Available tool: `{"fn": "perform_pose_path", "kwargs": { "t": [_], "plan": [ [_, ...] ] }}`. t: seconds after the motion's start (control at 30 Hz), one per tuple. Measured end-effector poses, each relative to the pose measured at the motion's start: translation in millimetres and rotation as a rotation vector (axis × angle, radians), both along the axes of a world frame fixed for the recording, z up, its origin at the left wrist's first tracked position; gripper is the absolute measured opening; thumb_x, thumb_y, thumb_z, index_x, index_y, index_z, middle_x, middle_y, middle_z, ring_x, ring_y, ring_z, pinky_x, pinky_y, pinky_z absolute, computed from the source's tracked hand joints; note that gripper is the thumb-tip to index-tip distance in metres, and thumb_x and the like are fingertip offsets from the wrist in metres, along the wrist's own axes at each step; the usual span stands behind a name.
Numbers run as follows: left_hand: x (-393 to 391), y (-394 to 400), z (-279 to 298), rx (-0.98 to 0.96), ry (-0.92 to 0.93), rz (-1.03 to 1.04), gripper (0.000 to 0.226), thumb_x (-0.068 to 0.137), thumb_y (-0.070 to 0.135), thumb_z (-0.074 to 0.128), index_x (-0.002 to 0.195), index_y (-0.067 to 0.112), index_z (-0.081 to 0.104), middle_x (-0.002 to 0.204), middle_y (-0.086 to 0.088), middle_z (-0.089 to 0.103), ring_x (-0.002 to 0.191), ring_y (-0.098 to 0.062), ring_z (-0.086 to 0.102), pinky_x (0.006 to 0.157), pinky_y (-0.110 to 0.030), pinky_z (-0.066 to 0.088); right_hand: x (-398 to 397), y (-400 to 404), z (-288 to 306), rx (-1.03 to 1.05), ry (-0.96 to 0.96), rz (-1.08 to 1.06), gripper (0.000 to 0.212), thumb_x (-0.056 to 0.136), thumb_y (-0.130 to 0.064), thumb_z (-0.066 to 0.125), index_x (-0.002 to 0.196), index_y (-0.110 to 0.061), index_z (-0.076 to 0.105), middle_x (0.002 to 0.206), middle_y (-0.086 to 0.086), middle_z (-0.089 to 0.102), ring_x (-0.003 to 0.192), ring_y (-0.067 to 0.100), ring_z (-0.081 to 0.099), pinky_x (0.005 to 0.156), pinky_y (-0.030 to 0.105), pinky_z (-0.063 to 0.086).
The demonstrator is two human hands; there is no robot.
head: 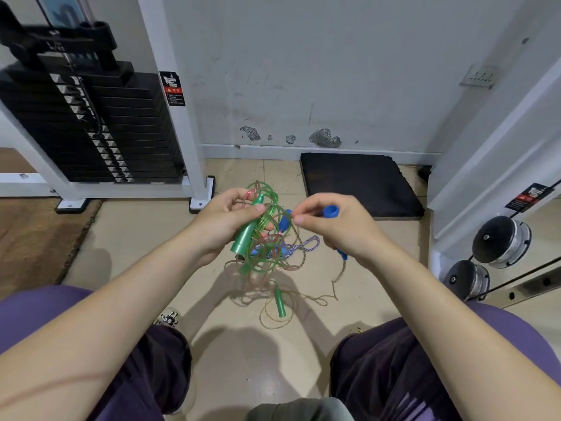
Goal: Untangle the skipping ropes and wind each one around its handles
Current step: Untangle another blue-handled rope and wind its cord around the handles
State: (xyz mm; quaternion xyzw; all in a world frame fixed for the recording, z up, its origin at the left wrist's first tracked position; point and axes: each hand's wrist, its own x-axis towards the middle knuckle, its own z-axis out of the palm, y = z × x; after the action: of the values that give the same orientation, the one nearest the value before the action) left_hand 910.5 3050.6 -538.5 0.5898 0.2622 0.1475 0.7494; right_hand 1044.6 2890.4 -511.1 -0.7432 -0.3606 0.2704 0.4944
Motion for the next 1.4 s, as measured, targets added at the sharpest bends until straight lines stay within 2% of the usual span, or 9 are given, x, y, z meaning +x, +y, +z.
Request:
{"fn": "perform_pose_path", "kwargs": {
  "t": [0.2,0.4,0.5,0.6,0.7,0.83,1.0,1.1,1.4],
  "plan": [
    [1.2,1.6,-1.3,-0.103,-0.035,0.000,0.006,0.094,0.006,0.058,0.098,0.009,0.059,0.088,-0.010,0.065,0.078,-0.021,0.066,0.069,-0.028,0.058,-7.1,7.6,-19.3,-0.061,-0.091,0.127,0.019,0.075,-0.023,0.084,0.091,-0.021,0.073,0.080,-0.001,0.063,0.068,0.003,0.053,0.068,0.018,0.044],
    [0.8,-1.2,7.4,-0.310,-0.130,-0.016,0.008,0.098,0.006,0.049,0.101,0.004,0.057,0.081,-0.016,0.070,0.073,-0.026,0.073,0.061,-0.034,0.059,-12.0,9.1,-19.2,-0.109,-0.157,0.091,0.038,0.072,-0.023,0.086,0.093,-0.013,0.057,0.078,-0.010,0.064,0.068,-0.001,0.053,0.063,0.014,0.042],
    [0.5,-3.1,6.3,-0.198,-0.077,-0.003,0.008,0.094,0.006,0.058,0.101,0.009,0.056,0.079,-0.009,0.066,0.063,-0.019,0.069,0.057,-0.030,0.057,-13.7,11.2,-19.5,-0.080,-0.053,0.083,0.026,0.075,-0.016,0.084,0.087,-0.007,0.063,0.072,-0.005,0.061,0.064,0.004,0.055,0.064,0.019,0.045],
    [-0.1,-0.6,-3.0,0.043,0.024,-0.063,0.050,0.069,0.010,0.084,0.110,0.012,0.054,0.090,-0.007,0.065,0.072,-0.017,0.067,0.063,-0.030,0.057,-14.1,12.0,-19.3,-0.116,-0.029,0.085,0.020,0.074,-0.020,0.085,0.085,-0.012,0.070,0.070,0.001,0.060,0.065,0.012,0.053,0.066,0.027,0.045],
    [-3.9,1.4,-5.4,0.216,0.141,-0.195,0.075,0.050,0.027,0.091,0.115,0.017,0.055,0.107,-0.013,0.065,0.088,-0.017,0.064,0.082,-0.039,0.056,-14.4,11.2,-15.8,-0.153,-0.019,0.093,0.018,0.075,-0.018,0.084,0.087,-0.009,0.074,0.067,-0.004,0.061,0.053,0.002,0.053,0.058,0.017,0.043],
    [-7.6,4.0,-1.3,0.307,0.229,-0.362,0.069,0.056,0.019,0.091,0.116,0.020,0.058,0.114,-0.011,0.063,0.088,-0.016,0.065,0.076,-0.026,0.055,-12.2,8.0,-10.5,-0.157,0.082,0.060,0.021,0.079,-0.014,0.081,0.091,-0.001,0.071,0.063,-0.003,0.060,0.036,0.000,0.046,0.039,0.008,0.031],
    [-5.4,-3.0,-5.3,0.192,0.220,-0.255,0.035,0.083,-0.005,0.071,0.114,-0.006,0.053,0.083,-0.016,0.067,0.059,-0.021,0.067,0.051,-0.024,0.053,-3.0,8.7,-15.9,-0.104,-0.062,-0.052,0.020,0.078,-0.016,0.081,0.092,-0.015,0.066,0.089,0.003,0.066,0.048,-0.005,0.049,0.043,0.008,0.035],
    [-2.7,-0.2,-4.5,0.119,0.209,-0.173,0.023,0.087,-0.001,0.068,0.104,-0.003,0.053,0.065,-0.013,0.069,0.048,-0.018,0.063,0.047,-0.024,0.052,-2.7,6.8,-11.8,-0.056,-0.064,-0.054,0.018,0.079,-0.018,0.081,0.086,-0.010,0.066,0.074,0.000,0.061,0.044,-0.003,0.048,0.043,0.009,0.034],
    [2.1,-3.1,-9.5,-0.016,0.158,-0.112,0.045,0.087,0.009,0.070,0.121,-0.013,0.050,0.087,-0.026,0.068,0.058,-0.026,0.065,0.049,-0.028,0.054,-17.1,11.8,-26.1,-0.186,-0.169,0.057,0.021,0.076,-0.031,0.083,0.079,-0.014,0.073,0.069,-0.010,0.063,0.065,0.002,0.052,0.064,0.019,0.043]
  ]
}}
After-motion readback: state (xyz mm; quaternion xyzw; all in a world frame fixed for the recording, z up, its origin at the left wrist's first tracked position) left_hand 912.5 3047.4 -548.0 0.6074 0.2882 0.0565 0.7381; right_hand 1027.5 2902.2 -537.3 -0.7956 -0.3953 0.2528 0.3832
